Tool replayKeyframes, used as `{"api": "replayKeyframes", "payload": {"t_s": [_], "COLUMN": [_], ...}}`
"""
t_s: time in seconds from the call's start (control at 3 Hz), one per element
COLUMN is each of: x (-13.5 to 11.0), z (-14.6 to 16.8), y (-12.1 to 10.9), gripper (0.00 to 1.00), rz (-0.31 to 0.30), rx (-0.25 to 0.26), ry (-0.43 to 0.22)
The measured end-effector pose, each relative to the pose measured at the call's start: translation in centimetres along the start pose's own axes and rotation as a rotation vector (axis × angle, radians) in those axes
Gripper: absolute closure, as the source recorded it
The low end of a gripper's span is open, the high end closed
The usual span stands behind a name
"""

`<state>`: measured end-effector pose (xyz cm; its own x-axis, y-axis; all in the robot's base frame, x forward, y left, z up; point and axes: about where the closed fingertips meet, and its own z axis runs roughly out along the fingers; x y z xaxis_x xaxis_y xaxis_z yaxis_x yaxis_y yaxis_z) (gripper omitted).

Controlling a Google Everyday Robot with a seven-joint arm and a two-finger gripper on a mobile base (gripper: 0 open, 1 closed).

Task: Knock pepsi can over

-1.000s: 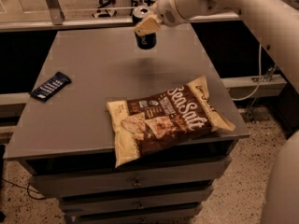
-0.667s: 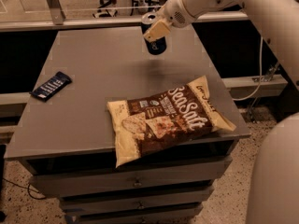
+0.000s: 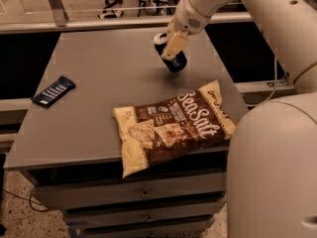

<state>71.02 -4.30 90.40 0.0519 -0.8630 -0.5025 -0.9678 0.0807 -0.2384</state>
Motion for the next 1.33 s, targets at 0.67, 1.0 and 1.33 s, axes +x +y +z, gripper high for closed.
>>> {"api": "replayKeyframes", "payload": {"t_s": [0.67, 1.0, 1.33], "x": [-3.3, -5.4, -6.8], "z": [3.6, 5.1, 6.2], "y": [4.6, 5.5, 6.0], "gripper": [0.82, 0.59, 0.36], "rz": [-0.287, -0.387, -0.441], "rx": [-0.284, -0.340, -0.362], "ry": [0.024, -0.005, -0.028]}}
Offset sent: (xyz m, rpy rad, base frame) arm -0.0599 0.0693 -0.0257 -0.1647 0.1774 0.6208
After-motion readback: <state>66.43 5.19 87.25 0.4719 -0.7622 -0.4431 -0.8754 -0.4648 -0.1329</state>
